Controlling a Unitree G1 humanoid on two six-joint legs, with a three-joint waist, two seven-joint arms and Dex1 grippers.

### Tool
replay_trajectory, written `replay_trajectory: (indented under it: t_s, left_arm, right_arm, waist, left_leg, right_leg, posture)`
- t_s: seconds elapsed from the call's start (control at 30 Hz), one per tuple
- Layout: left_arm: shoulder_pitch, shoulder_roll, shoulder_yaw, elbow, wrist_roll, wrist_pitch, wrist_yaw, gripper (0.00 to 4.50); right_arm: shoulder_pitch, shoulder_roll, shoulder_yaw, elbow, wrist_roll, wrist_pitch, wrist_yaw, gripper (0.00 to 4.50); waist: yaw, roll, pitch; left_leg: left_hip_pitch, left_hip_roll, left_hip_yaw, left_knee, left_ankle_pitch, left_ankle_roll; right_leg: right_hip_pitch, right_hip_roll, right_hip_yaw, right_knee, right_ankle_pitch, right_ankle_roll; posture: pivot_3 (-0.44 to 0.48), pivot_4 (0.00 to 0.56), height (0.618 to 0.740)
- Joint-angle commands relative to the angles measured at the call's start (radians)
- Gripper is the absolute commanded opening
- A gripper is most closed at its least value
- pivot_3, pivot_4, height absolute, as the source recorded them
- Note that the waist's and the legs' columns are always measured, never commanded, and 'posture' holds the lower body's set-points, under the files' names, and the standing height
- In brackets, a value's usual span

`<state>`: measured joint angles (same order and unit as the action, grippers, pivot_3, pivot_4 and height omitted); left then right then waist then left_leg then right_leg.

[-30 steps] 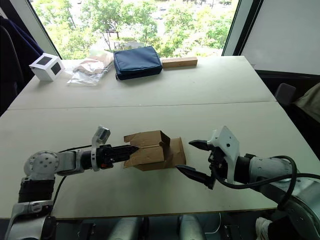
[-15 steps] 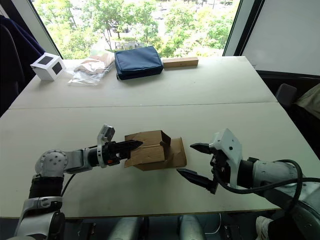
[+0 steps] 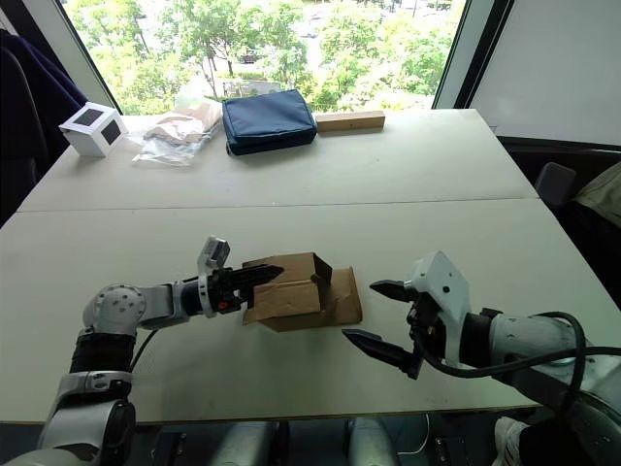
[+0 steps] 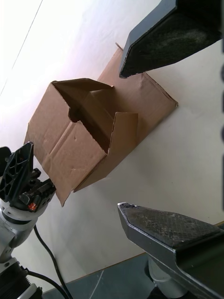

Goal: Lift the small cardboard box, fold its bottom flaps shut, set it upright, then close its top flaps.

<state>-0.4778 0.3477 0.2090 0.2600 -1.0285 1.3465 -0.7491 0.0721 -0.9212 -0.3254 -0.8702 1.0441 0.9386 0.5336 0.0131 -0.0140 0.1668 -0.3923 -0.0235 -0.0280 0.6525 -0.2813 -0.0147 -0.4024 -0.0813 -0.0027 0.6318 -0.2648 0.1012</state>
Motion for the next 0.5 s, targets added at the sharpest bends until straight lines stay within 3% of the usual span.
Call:
replay_trajectory:
  t_s: [0.03, 0.07, 0.17, 0.47, 0.5]
  left_arm:
    - [-0.028, -0.019, 0.013, -0.017, -0.014, 0.002, -0.003, 4.50]
    - [-0.030, -0.021, 0.013, -0.015, -0.013, 0.003, -0.003, 4.50]
    - [-0.037, -0.027, 0.018, -0.005, -0.010, 0.005, -0.002, 3.82]
    - [-0.041, -0.029, 0.026, -0.017, -0.021, 0.017, 0.000, 0.10]
    - [-0.040, -0.028, 0.027, -0.022, -0.023, 0.020, 0.000, 0.01]
  right_arm:
    - [0.006, -0.003, -0.008, -0.030, 0.007, -0.024, -0.008, 4.47]
    - [0.009, -0.002, -0.007, -0.031, 0.007, -0.026, -0.010, 4.47]
    - [0.017, -0.002, -0.005, -0.033, 0.008, -0.031, -0.013, 4.50]
    - [0.031, -0.002, -0.001, -0.033, 0.012, -0.044, -0.018, 4.50]
    - [0.030, -0.001, 0.001, -0.032, 0.014, -0.046, -0.020, 4.50]
  waist:
    - [0.000, 0.000, 0.000]
    - [0.000, 0.000, 0.000]
    - [0.000, 0.000, 0.000]
    - [0.000, 0.000, 0.000]
    - [0.000, 0.000, 0.000]
  left_leg:
    - [0.000, 0.000, 0.000, 0.000, 0.000, 0.000]
    - [0.000, 0.000, 0.000, 0.000, 0.000, 0.000]
    - [0.000, 0.000, 0.000, 0.000, 0.000, 0.000]
    - [0.000, 0.000, 0.000, 0.000, 0.000, 0.000]
    - [0.000, 0.000, 0.000, 0.000, 0.000, 0.000]
  right_leg:
    - [0.000, 0.000, 0.000, 0.000, 0.000, 0.000]
    - [0.000, 0.000, 0.000, 0.000, 0.000, 0.000]
    - [0.000, 0.000, 0.000, 0.000, 0.000, 0.000]
    - [0.000, 0.000, 0.000, 0.000, 0.000, 0.000]
    - [0.000, 0.000, 0.000, 0.000, 0.000, 0.000]
  posture:
    - [0.000, 0.150, 0.737]
    - [0.000, 0.150, 0.737]
    - [0.000, 0.150, 0.737]
    - [0.000, 0.150, 0.737]
    - [0.000, 0.150, 0.737]
